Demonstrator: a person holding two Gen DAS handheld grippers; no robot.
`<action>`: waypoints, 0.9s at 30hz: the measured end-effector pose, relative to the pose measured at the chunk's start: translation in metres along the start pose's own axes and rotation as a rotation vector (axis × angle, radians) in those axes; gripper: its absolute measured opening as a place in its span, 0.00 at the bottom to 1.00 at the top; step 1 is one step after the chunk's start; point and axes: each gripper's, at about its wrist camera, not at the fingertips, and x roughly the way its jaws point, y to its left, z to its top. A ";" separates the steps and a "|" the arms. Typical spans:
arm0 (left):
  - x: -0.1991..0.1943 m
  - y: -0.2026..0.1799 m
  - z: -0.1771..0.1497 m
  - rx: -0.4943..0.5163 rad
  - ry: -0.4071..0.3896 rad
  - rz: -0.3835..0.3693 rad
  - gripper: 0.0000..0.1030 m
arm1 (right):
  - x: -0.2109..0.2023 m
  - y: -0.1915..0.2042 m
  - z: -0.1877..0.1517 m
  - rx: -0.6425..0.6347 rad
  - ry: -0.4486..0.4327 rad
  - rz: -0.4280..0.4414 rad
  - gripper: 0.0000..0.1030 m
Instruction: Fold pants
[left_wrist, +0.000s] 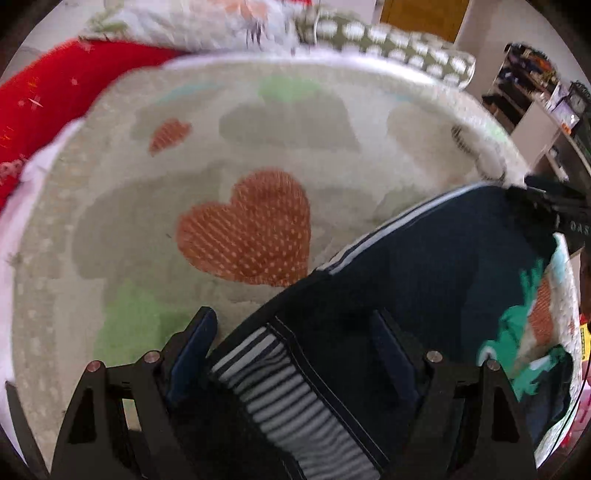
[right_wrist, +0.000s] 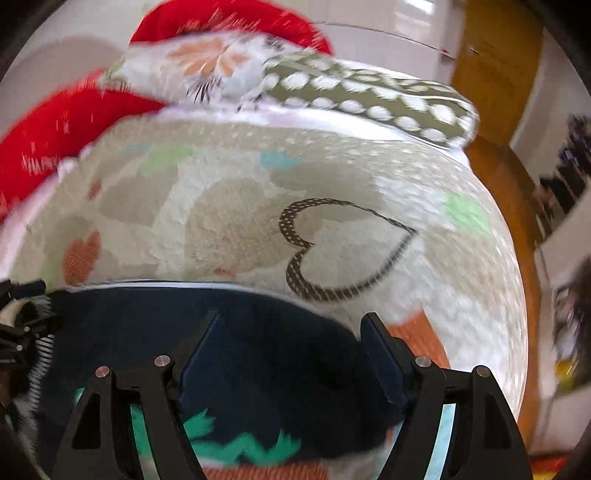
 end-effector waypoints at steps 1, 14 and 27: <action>0.004 0.000 0.000 0.005 0.004 -0.001 0.81 | 0.010 0.002 0.004 -0.023 0.016 -0.017 0.77; -0.059 -0.012 -0.018 0.047 -0.149 0.001 0.08 | -0.010 0.021 -0.014 -0.027 0.022 0.109 0.04; -0.167 -0.040 -0.152 0.041 -0.406 0.103 0.08 | -0.148 0.048 -0.124 -0.053 -0.140 0.155 0.04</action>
